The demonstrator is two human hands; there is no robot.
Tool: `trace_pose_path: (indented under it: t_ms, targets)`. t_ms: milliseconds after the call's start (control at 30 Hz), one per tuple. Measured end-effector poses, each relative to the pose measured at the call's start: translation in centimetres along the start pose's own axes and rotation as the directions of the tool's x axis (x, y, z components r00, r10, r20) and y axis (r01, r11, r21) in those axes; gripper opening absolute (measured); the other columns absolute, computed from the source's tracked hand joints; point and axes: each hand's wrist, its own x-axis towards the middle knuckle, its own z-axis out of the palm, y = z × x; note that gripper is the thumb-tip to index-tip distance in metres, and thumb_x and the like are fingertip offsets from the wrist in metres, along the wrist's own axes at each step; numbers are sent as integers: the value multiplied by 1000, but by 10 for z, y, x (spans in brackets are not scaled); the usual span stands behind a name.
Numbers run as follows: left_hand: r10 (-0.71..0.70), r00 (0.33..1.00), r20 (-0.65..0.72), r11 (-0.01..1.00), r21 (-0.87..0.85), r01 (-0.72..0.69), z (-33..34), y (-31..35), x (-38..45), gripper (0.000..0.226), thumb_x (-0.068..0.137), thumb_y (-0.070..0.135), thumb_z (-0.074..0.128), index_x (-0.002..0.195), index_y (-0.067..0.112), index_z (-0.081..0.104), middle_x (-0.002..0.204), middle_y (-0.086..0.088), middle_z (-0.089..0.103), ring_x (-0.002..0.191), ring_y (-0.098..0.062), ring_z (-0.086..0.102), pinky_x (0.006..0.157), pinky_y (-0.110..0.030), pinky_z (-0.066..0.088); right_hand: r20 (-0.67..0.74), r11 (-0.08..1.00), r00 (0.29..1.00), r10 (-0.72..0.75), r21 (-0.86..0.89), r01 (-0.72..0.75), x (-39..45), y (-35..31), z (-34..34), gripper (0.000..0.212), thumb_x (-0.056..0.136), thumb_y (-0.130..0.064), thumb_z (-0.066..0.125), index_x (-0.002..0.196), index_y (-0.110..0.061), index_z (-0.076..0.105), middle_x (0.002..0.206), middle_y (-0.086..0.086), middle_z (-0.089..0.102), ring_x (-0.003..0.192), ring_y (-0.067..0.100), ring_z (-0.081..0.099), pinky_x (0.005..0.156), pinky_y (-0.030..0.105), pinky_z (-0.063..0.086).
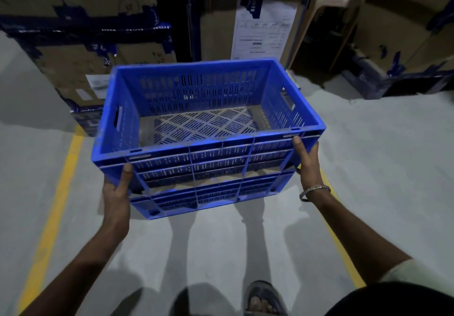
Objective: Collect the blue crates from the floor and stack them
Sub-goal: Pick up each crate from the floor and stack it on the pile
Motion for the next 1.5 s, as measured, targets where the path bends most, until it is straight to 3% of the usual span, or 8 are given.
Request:
trace_pose_path:
  t_ms: [233, 667, 900, 1067, 1200, 1300, 1400, 1500]
  targets:
    - [-7, 999, 35, 1000, 6, 7, 2, 7, -1, 76, 76, 82, 65, 136, 36, 58, 126, 14, 73, 113, -8, 71, 101, -50, 54, -34, 1000, 999, 22, -14, -22, 2, 3, 5, 60, 81, -76, 59, 134, -49, 45, 125, -21, 66, 115, 10, 66, 99, 62, 50]
    - [-72, 997, -5, 997, 3, 72, -5, 7, 4, 99, 72, 86, 65, 151, 28, 48, 137, 11, 69, 118, -6, 69, 102, -53, 53, -133, 1000, 991, 19, -18, -22, -20, 7, 10, 32, 78, -82, 55, 106, -69, 47, 111, -28, 69, 107, 9, 68, 97, 50, 54]
    - [-71, 997, 11, 997, 14, 71, -5, 4, 5, 90, 79, 82, 62, 150, 28, 49, 139, 10, 68, 123, -12, 67, 109, -60, 48, -94, 998, 994, 56, -18, -58, -18, 5, 9, 41, 77, -85, 51, 111, -65, 42, 106, -35, 68, 102, 5, 70, 93, 44, 56]
    - [-64, 998, 24, 996, 58, 63, 0, 8, 4, 57, 94, 66, 50, 141, 33, 54, 125, 23, 72, 114, 1, 69, 107, -55, 52, -72, 995, 993, 94, -24, -96, -12, 8, 9, 45, 76, -84, 51, 115, -65, 39, 109, -34, 67, 103, 1, 68, 89, 34, 52]
    - [-149, 989, 0, 986, 69, 149, 6, 18, -9, 35, 96, 66, 47, 125, 47, 56, 126, 26, 68, 116, 5, 64, 101, -39, 51, -65, 990, 988, 140, -23, -142, -8, 11, 9, 58, 87, -71, 54, 133, -38, 41, 118, -22, 65, 102, -8, 65, 90, 30, 51]
    - [-264, 961, -76, 953, 132, 273, 2, 28, -34, 56, 89, 72, 60, 132, 37, 52, 132, 19, 63, 122, -1, 59, 113, -48, 41, -30, 970, 971, 235, -49, -237, -14, 2, 3, 59, 87, -69, 58, 132, -32, 47, 123, -17, 67, 111, 2, 65, 100, 45, 49]
    - [-379, 917, -124, 871, 287, 399, 2, 50, -75, 97, 77, 70, 73, 155, 28, 35, 154, 0, 50, 140, -15, 50, 119, -47, 38, -49, 921, 930, 364, -131, -367, -30, -31, -7, 74, 83, -75, 57, 140, -31, 39, 121, -18, 61, 110, 2, 62, 101, 39, 43]
    - [-373, 916, -147, 780, 485, 396, 9, 97, -114, 89, 83, 55, 80, 155, 25, 37, 154, -6, 52, 140, -22, 51, 116, -46, 42, -87, 844, 900, 427, -320, -432, -52, -73, -26, 92, 77, -81, 58, 148, -28, 32, 134, 0, 56, 119, 18, 56, 96, 36, 43]
